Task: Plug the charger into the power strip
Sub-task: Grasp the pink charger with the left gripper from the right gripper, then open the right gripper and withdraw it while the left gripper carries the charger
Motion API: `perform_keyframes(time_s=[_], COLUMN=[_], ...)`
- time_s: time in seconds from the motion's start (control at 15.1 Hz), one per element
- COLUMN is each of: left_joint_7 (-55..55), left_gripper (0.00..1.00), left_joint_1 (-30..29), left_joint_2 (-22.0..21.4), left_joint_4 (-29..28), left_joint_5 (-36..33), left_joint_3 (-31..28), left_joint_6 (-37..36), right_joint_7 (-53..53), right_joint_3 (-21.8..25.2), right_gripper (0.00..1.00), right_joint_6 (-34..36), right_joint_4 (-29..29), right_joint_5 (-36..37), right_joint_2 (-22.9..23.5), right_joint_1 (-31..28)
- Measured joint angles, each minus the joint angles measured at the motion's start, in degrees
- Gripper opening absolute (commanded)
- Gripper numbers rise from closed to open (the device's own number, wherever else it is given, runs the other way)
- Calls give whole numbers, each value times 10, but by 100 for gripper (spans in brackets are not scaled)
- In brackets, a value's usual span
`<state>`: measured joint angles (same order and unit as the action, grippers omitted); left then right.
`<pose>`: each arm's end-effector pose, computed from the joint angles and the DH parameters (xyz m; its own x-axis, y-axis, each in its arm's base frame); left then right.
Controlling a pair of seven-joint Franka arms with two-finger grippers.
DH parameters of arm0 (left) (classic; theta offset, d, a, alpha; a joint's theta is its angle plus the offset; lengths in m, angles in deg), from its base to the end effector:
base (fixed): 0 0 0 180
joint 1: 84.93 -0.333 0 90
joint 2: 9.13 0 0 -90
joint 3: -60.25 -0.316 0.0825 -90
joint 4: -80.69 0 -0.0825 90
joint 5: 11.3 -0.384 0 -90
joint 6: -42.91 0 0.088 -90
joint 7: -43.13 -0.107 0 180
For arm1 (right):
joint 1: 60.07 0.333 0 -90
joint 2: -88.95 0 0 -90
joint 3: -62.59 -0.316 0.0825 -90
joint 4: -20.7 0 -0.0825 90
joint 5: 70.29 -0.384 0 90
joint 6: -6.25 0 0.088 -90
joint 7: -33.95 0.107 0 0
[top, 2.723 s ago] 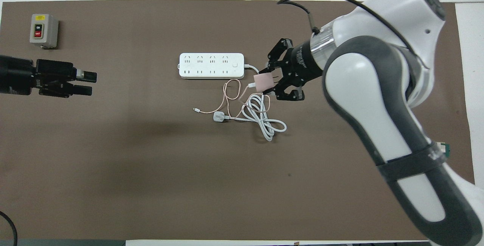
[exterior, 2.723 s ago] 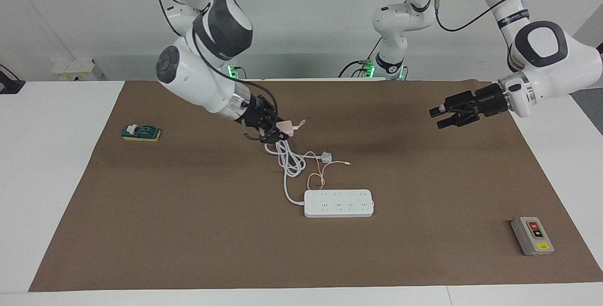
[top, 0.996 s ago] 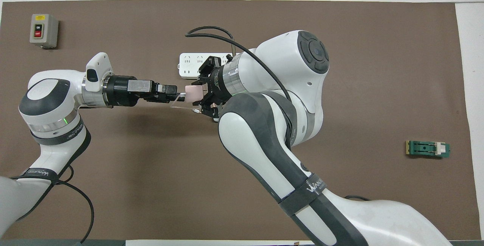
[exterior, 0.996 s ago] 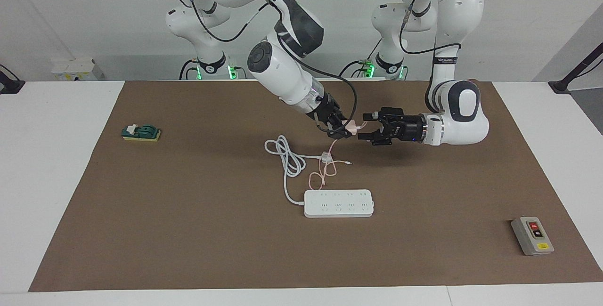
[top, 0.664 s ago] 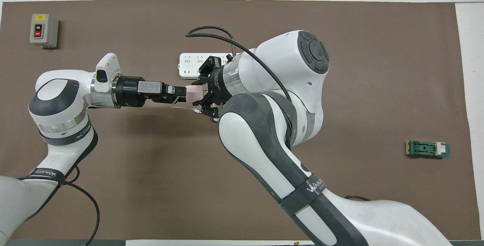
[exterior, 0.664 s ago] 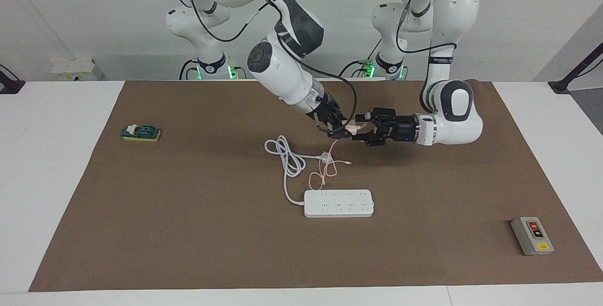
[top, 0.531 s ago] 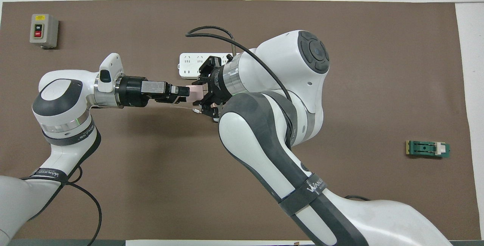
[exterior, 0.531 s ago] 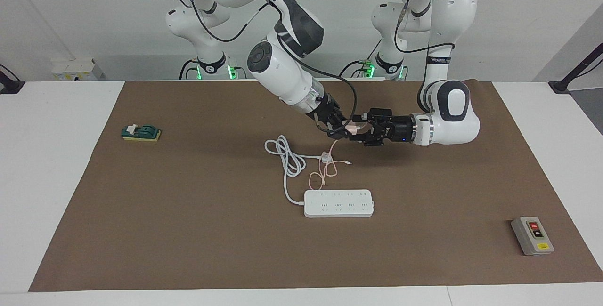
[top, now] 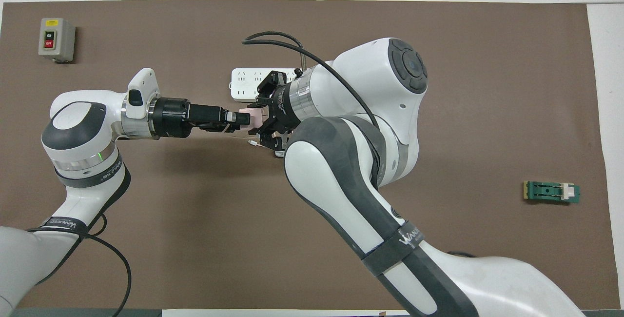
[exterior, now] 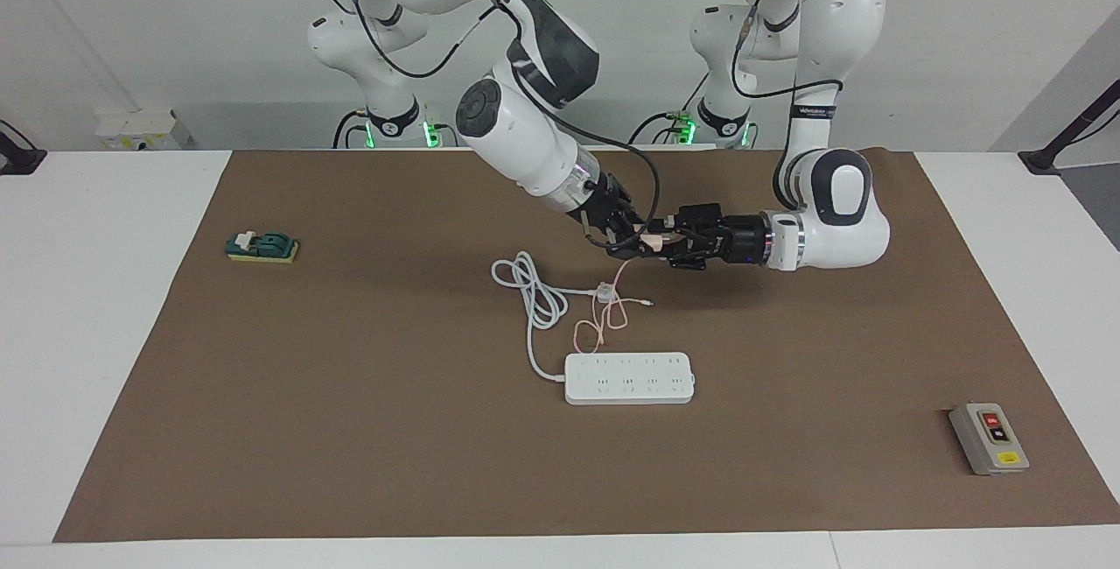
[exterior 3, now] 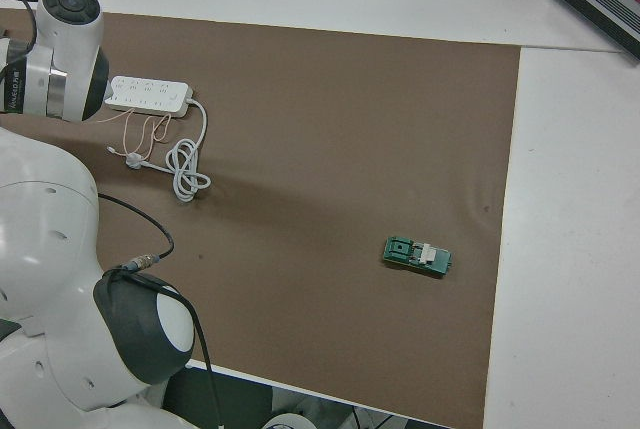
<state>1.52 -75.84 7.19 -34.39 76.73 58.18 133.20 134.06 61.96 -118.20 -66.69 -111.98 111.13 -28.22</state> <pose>0.5570 -0.1770 0.3587 0.9898 -0.1426 0.0035 -0.0090 -0.0384 0.9992 0.5782 0.3970 0.4721 0.0363 -0.7666 -0.6411 -0.9991 -0.0407 -0.0079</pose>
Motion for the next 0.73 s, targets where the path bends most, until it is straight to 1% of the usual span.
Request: perform_keyframes(time_s=[0.07,0.13,0.2,0.46,0.53,0.6,0.73], left_joint_7=[0,0,0,0,0,0,0], left_gripper=[18,6,0,0,0,0,0], left_joint_1=[0,0,0,0,0,0,-1], left_joint_2=[0,-1,-1,-1,-1,-1,-3], left_joint_4=[0,0,0,0,0,0,2], left_joint_5=[0,2,2,2,2,2,-1], left_joint_3=[0,-2,-3,-5,-5,-5,-7], left_joint_6=[-3,-9,-13,-15,-15,-15,-15], right_joint_7=[0,0,0,1,1,3,23], right_joint_3=[0,0,0,0,0,0,2], right_gripper=[0,0,0,0,60,100,100], right_joint_6=[0,1,1,1,1,1,1], right_joint_4=[0,0,0,1,1,1,1], right_joint_5=[0,0,-4,-5,-5,-6,-7], right_joint_2=[0,0,0,0,0,0,0], right_joint_1=[0,0,0,0,0,0,-1])
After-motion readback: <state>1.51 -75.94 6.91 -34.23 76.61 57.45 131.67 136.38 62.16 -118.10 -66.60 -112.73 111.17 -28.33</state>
